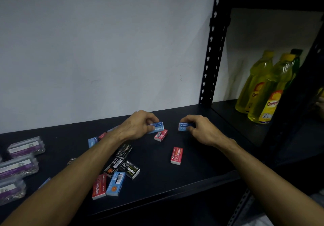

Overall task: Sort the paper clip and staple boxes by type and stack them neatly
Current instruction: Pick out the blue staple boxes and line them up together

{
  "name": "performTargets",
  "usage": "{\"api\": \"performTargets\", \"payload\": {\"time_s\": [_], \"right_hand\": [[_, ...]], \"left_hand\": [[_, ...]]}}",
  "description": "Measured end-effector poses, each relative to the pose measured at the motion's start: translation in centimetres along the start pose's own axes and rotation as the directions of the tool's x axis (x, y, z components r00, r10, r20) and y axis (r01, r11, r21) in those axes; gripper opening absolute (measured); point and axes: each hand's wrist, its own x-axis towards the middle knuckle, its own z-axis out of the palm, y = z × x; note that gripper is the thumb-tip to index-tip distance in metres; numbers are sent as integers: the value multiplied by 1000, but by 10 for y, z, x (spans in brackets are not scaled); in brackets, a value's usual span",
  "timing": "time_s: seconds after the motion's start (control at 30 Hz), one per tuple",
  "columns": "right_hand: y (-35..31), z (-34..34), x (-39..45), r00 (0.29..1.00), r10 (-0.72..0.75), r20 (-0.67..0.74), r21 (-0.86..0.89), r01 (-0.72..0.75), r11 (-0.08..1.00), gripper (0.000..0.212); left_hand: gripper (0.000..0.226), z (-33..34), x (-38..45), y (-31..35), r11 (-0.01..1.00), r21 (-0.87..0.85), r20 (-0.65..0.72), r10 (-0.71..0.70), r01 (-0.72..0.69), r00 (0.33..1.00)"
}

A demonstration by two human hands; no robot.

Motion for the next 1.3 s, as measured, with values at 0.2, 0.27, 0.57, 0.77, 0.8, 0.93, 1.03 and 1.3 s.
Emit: {"api": "performTargets", "payload": {"time_s": [0.2,0.27,0.57,0.77,0.8,0.93,1.03,1.3], "right_hand": [[25,-21,8,997,54,-46,-77,-57,995,32],[33,-24,12,996,67,-66,-108,-74,991,33],[53,-25,19,992,104,-74,-165,-115,980,39],[59,-22,23,992,123,-42,-164,-128,978,39],[60,-22,24,991,123,-45,-163,-128,978,39],[62,-22,27,990,132,-46,-156,-138,978,39],[65,-20,26,990,124,-64,-147,-133,980,39],[62,-17,17,986,81,-148,-309,-124,943,48]], "left_hand": [[32,21,28,24,999,-35,25,16,-15,1000],[32,30,37,31,999,-42,23,13,-12,1000],[29,63,59,50,999,47,-21,15,-14,1000],[27,72,64,53,998,70,-18,-1,3,1000],[27,73,65,54,997,73,-22,1,1,1000],[25,74,65,58,996,90,-31,3,0,1000],[26,76,64,57,995,98,-31,8,-5,999],[39,71,57,53,983,176,-77,72,-58,994]]}}
